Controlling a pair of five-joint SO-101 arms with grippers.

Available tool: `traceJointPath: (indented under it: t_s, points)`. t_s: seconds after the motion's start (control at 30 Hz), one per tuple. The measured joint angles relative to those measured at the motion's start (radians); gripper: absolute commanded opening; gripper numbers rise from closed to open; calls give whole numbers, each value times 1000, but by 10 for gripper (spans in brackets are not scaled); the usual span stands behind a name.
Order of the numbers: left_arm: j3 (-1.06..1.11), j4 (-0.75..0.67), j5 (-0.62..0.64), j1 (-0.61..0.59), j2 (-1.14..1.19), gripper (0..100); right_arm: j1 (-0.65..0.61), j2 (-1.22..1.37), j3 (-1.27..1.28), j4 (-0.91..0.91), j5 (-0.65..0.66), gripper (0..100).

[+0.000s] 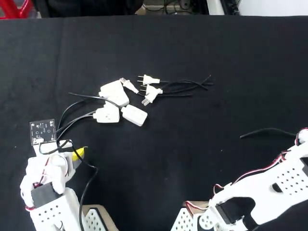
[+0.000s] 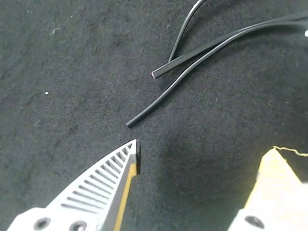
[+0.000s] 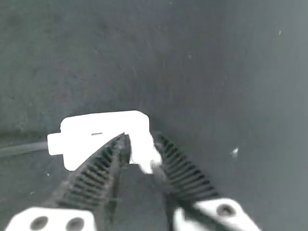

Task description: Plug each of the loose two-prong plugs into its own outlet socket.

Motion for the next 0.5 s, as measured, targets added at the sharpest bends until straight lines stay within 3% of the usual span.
traceJointPath:
  t_s: [0.13, 0.5]
  points:
    - [0, 0, 0, 0, 0, 385, 3, 25, -87, 152, -21, 318]
    - [0, 0, 0, 0, 0, 386, 8, 32, -370, 736, -26, 319]
